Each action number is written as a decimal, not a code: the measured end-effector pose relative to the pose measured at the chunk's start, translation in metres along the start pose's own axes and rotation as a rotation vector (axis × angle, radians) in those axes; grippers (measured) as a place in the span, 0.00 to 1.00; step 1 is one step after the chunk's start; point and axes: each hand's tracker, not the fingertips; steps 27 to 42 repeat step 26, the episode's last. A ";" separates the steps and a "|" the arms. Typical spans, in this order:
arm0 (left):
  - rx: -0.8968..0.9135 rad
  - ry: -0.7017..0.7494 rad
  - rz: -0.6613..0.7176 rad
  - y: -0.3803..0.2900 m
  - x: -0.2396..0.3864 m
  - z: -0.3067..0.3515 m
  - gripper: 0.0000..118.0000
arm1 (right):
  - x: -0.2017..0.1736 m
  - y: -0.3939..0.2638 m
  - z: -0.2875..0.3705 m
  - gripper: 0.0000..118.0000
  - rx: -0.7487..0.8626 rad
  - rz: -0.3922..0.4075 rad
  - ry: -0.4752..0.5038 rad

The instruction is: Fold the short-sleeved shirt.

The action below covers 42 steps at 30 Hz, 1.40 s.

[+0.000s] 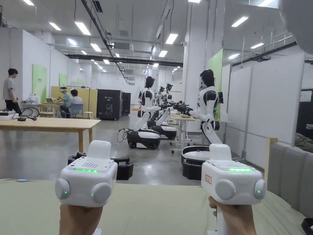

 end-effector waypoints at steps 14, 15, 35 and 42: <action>-0.033 0.008 0.001 -0.002 -0.010 -0.004 1.00 | -0.006 0.017 0.031 1.00 0.103 -0.091 -0.046; -0.021 0.007 -0.004 -0.001 -0.010 -0.004 1.00 | -0.005 0.016 0.031 1.00 0.108 -0.092 -0.052; -0.010 0.015 -0.015 0.002 -0.008 0.002 1.00 | -0.012 0.003 0.020 1.00 0.180 0.023 -0.127; -0.010 0.015 -0.015 0.002 -0.008 0.002 1.00 | -0.012 0.003 0.020 1.00 0.180 0.023 -0.127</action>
